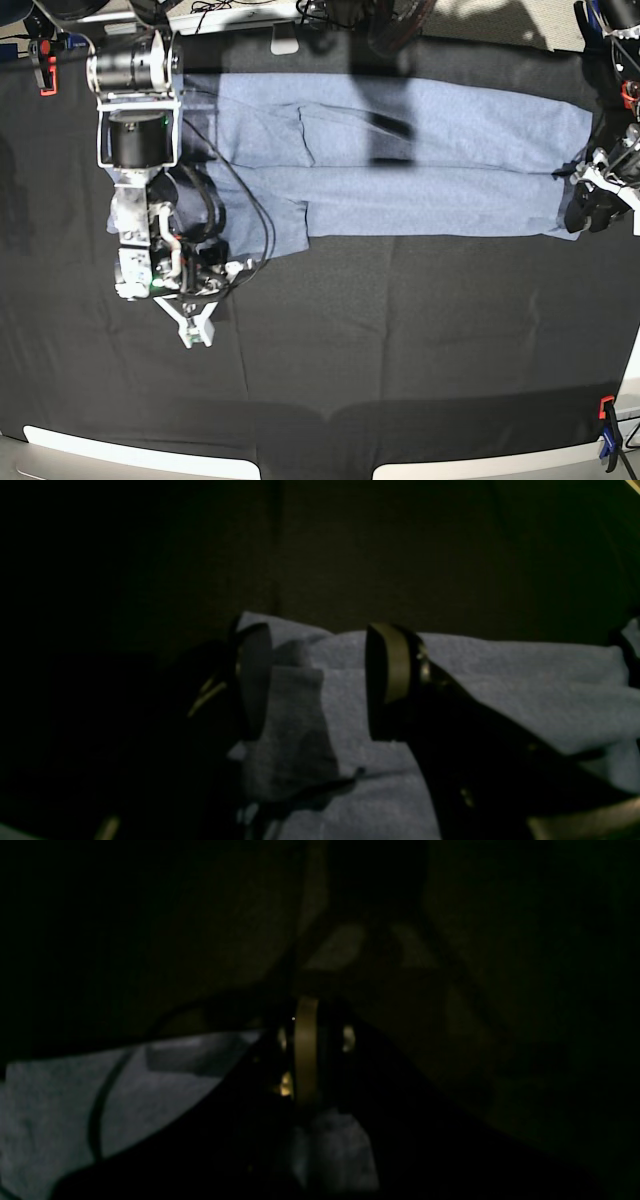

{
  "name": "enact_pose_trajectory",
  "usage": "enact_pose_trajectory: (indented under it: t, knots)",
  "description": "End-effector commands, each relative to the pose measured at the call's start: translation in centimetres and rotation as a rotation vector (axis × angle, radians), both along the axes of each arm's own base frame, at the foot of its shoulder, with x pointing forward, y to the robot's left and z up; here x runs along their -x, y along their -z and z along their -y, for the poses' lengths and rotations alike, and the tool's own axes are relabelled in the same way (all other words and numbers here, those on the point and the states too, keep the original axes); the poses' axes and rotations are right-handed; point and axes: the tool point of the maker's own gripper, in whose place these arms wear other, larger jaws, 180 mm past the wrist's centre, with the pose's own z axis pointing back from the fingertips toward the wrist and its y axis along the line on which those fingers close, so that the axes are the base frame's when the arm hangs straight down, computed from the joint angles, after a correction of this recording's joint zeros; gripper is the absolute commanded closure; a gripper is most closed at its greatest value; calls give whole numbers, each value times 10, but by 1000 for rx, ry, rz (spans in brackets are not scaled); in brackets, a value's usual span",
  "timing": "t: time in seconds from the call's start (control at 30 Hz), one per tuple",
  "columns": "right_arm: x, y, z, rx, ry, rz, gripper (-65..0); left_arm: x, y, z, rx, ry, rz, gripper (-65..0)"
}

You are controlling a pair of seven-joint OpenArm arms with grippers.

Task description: Layout the t-shirt on the table in an organized manner, then fold the t-shirt properly

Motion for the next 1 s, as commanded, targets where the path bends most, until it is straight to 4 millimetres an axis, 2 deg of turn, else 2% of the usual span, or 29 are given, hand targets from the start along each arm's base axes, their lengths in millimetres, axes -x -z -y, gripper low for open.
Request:
enact_pose_trajectory:
  t: [0.0, 0.1, 0.17, 0.43, 0.63, 0.73, 0.97]
  knots:
    - [-14, -21, 3, 12, -8, 61, -33, -8, -21, -6, -10, 0, 69, -280]
    - [-15, -45, -9, 14, -51, 141, -25, -8, -21, -6, -10, 0, 69, -280]
    - [-4, -54, -24, 12, -100, 173, -25, -8, -21, -6, -10, 0, 68, -280]
    - [80, -55, -76, 24, -287, 226, -25, -8, -20, -6, -10, 1, 67, -280]
    - [135, -68, -94, -32, -319, 259, -25, -8, -20, -6, -10, 0, 67, -280]
    - [158, -67, -99, -62, -325, 249, -25, -8, -20, -6, -10, 1, 66, -280]
    - [193, -54, -109, -138, -321, 187, -25, -8, -21, -6, -10, 1, 67, -280]
